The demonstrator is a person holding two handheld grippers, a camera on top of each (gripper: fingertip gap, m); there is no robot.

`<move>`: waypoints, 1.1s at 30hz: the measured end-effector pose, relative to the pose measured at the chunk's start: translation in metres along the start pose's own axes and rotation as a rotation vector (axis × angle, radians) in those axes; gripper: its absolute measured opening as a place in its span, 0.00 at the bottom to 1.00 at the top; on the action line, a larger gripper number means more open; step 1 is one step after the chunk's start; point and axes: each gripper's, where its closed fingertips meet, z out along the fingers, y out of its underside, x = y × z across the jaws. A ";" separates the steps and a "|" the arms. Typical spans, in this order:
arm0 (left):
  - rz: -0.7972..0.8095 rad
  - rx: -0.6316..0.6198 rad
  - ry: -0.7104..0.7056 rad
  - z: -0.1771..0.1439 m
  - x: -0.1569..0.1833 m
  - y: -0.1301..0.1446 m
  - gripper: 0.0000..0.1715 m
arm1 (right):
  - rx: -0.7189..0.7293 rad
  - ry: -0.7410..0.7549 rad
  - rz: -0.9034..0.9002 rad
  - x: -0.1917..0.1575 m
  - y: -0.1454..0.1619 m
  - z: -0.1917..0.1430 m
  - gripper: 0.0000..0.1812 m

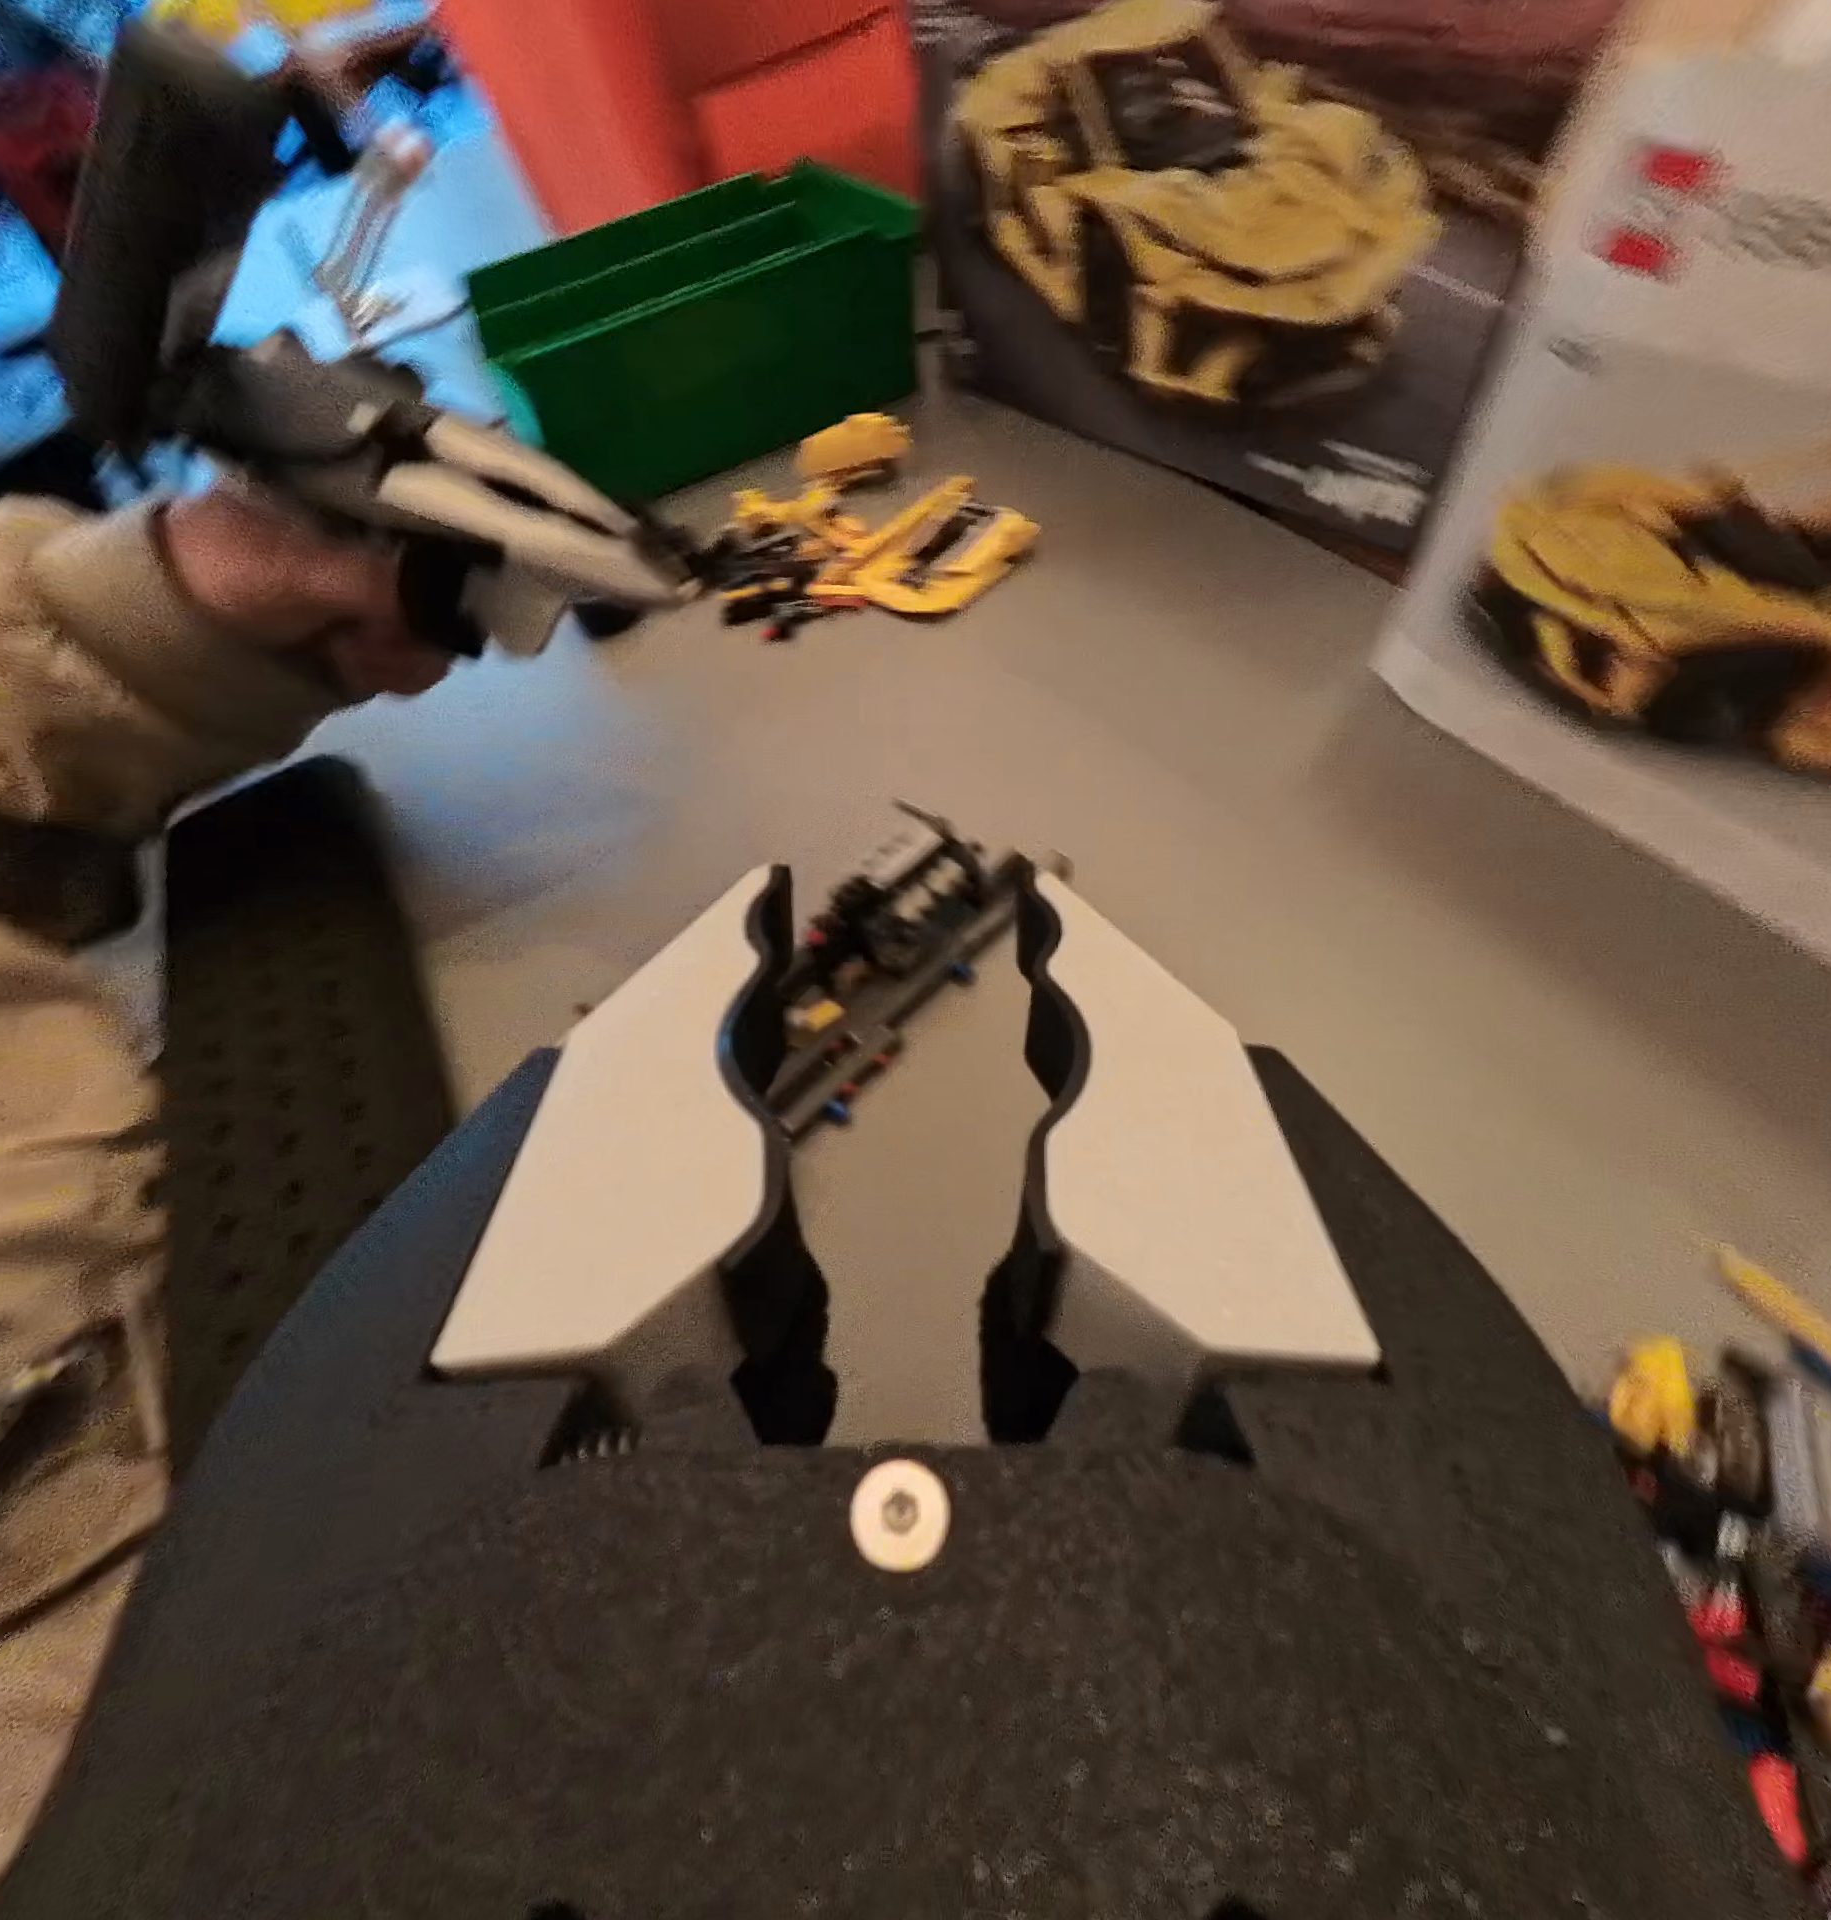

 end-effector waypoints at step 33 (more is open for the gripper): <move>-0.905 0.178 1.131 0.071 0.080 -0.092 0.19 | 0.297 0.256 -0.525 0.033 -0.045 0.075 0.06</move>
